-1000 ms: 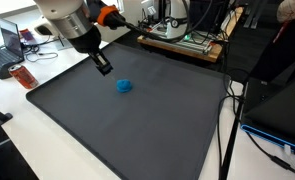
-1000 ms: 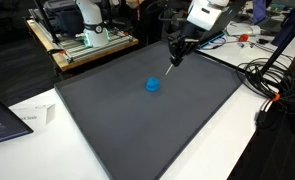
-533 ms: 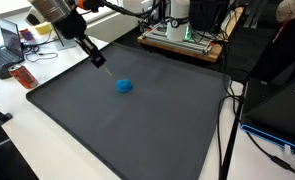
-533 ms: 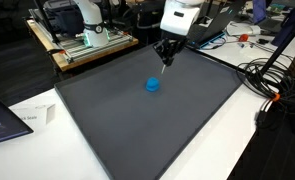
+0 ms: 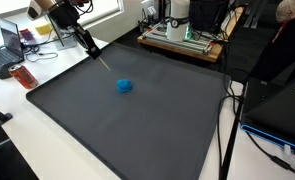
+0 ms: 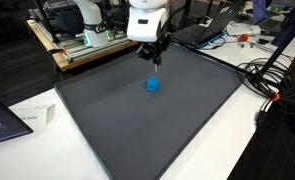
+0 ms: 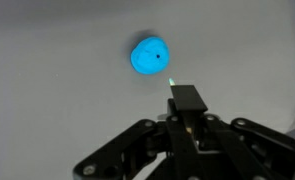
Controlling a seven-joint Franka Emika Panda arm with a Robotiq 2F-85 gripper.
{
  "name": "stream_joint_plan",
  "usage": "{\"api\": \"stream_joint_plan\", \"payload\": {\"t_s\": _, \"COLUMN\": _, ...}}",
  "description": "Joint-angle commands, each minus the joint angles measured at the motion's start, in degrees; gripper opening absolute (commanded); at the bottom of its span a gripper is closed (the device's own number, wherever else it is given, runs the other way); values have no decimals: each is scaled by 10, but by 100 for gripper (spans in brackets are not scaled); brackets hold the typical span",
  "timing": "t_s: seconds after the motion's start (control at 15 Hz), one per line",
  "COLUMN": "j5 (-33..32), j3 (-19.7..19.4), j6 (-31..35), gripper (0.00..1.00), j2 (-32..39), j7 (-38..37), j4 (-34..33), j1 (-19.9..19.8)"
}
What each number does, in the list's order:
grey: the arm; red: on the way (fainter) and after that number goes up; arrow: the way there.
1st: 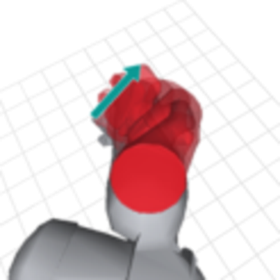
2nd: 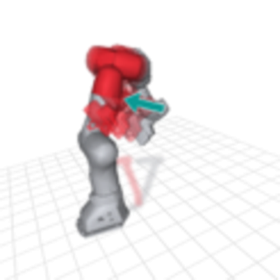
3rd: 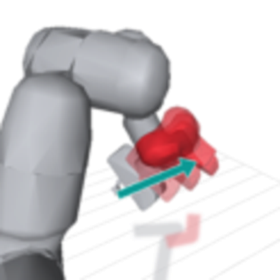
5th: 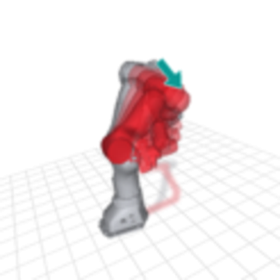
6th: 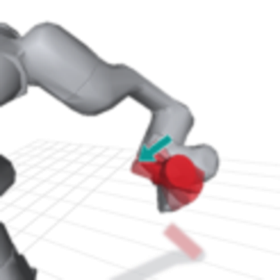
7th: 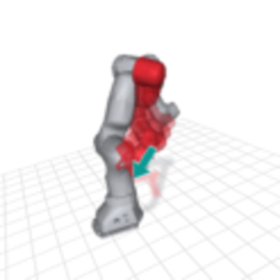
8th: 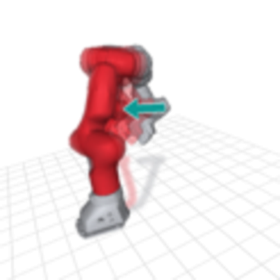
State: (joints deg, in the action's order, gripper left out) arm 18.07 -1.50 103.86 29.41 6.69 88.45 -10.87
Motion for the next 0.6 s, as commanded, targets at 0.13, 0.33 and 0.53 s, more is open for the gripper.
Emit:
{"api": "stream_joint_plan", "payload": {"t_s": 0.13, "j5": 77, "j3": 5, "j6": 54, "gripper": 3, "j2": -38, "j7": 96, "j4": 77, "j1": -45}}
{"api": "stream_joint_plan", "payload": {"t_s": 0.33, "j5": 104, "j3": 6, "j6": 74, "gripper": 3, "j2": -36, "j7": 141, "j4": 95, "j1": -61}}
{"api": "stream_joint_plan", "payload": {"t_s": 0.53, "j5": 129, "j3": 7, "j6": 101, "gripper": 3, "j2": -35, "j7": 180, "j4": 114, "j1": -74}}
